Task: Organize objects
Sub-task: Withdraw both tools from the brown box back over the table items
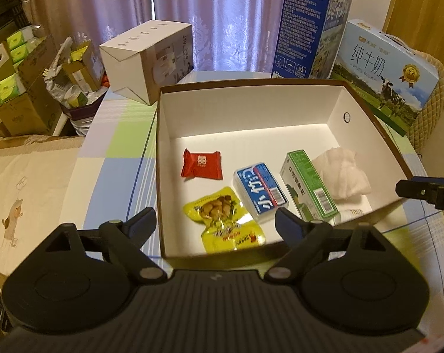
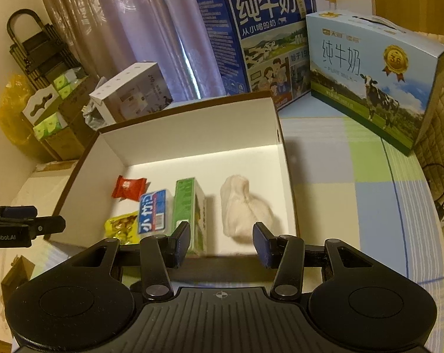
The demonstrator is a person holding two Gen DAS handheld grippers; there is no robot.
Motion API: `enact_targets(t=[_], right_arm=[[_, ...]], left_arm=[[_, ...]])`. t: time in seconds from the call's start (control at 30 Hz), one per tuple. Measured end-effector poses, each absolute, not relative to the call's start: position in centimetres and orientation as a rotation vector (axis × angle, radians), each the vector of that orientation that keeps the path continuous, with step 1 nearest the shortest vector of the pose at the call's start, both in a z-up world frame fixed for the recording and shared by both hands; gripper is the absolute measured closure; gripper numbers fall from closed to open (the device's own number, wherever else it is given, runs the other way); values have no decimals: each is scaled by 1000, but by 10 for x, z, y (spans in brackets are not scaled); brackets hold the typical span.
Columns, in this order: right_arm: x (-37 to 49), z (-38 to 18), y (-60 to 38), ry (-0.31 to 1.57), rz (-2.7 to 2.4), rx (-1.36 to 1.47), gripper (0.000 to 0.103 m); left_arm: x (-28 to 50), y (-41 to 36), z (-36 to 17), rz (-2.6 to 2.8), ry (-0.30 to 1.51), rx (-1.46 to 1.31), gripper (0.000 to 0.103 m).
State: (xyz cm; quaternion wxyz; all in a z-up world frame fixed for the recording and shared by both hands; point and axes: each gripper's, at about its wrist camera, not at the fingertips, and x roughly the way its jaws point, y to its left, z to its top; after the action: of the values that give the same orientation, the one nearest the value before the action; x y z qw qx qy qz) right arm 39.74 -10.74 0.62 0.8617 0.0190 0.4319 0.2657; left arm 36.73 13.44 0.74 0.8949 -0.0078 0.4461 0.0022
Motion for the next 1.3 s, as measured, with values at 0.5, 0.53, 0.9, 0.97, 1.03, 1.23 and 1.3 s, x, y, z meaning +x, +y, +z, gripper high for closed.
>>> enact_targets(t=[0.5, 0.53, 0.9, 0.97, 1.03, 1.23, 1.3], right_arm=[[339, 5, -133, 950, 535, 79, 51], [335, 5, -135, 951, 531, 80, 51], [305, 5, -151, 967, 551, 143, 47], [300, 4, -154, 977, 560, 158, 43], [295, 3, -156, 992, 562, 165, 40], [283, -4, -164, 1043, 568, 171, 32], [280, -6, -164, 1055, 569, 171, 31]], left_arm=[[307, 123, 6, 7, 954, -44, 14], [304, 123, 6, 7, 956, -45, 14], [269, 115, 3, 4, 967, -55, 13], [265, 114, 3, 4, 972, -57, 13], [260, 113, 2, 5, 975, -58, 13], [247, 110, -1, 7, 985, -65, 12], [244, 108, -2, 6, 991, -64, 11]])
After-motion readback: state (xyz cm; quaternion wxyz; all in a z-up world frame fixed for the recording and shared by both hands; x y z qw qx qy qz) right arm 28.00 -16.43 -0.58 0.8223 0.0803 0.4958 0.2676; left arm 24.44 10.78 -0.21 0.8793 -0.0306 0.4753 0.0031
